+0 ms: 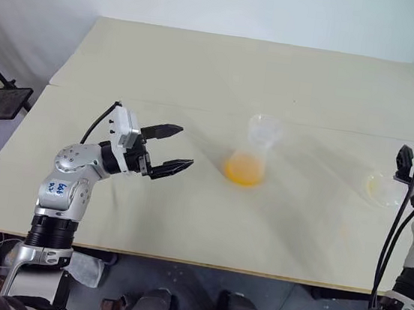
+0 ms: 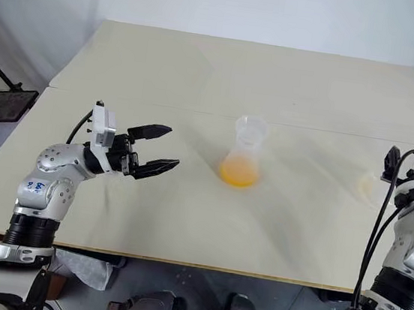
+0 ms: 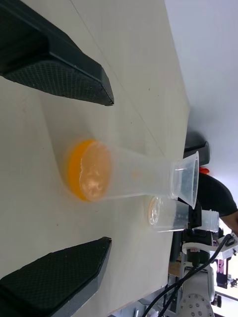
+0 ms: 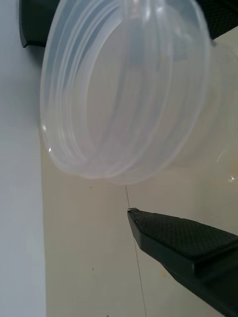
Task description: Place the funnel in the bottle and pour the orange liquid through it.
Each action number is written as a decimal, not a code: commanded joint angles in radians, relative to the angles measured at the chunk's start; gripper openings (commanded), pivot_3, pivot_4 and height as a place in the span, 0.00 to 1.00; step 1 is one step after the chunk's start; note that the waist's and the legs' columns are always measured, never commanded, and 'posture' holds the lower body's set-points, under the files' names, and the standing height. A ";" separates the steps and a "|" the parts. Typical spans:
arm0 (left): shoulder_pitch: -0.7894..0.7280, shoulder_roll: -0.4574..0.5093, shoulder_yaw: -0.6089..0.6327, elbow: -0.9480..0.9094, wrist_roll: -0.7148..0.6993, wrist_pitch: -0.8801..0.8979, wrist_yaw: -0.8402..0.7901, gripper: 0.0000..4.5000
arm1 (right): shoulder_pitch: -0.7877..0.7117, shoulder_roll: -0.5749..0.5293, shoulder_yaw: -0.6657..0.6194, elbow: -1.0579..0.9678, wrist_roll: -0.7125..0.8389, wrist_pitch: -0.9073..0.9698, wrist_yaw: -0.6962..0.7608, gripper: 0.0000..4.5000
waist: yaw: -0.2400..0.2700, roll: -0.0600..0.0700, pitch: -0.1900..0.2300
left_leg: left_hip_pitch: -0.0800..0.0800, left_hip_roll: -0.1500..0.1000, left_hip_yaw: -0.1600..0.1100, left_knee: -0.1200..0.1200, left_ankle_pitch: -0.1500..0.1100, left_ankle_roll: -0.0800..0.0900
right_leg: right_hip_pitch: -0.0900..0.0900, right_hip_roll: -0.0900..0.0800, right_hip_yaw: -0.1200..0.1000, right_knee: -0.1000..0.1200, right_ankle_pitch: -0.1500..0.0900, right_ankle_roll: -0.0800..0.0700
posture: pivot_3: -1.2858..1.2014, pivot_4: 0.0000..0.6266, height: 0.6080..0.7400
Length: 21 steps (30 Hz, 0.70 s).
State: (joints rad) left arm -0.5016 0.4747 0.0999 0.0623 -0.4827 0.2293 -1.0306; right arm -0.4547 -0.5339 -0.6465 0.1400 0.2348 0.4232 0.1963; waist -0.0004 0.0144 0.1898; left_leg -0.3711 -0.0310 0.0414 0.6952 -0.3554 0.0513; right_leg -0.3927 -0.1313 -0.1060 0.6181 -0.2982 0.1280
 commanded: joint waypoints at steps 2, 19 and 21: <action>-0.019 0.009 0.008 0.004 -0.009 -0.014 -0.010 1.00 | 0.048 -0.046 -0.062 -0.115 0.083 0.007 0.027 0.99 | 0.001 0.000 0.000 | 0.000 0.000 0.000 0.000 0.000 0.000 | 0.000 0.000 0.000 0.000 0.000 0.000 | 0.52 0.24 1.00; -0.014 0.095 0.030 0.132 0.046 -0.056 -0.038 1.00 | 0.530 -0.122 -0.245 -0.354 0.337 -0.203 0.492 0.99 | 0.021 0.000 0.000 | 0.001 0.000 0.002 -0.001 0.000 0.001 | 0.001 0.000 0.000 -0.003 0.000 0.000 | 0.52 0.24 1.00; 0.008 0.110 0.032 0.123 0.051 -0.067 -0.045 1.00 | 0.600 -0.128 -0.237 -0.384 0.350 -0.231 0.567 0.99 | 0.022 0.000 0.000 | 0.001 0.000 0.002 -0.002 0.000 0.000 | 0.001 0.000 0.000 -0.005 0.000 0.000 | 0.52 0.24 1.00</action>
State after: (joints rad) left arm -0.5039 0.5652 0.1106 0.2107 -0.4353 0.1881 -1.0699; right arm 0.1153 -0.6386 -0.8516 -0.1869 0.5575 0.2358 0.6942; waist 0.0221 0.0144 0.1898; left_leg -0.3703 -0.0312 0.0430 0.6935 -0.3552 0.0519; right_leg -0.3911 -0.1309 -0.1060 0.6128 -0.2980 0.1284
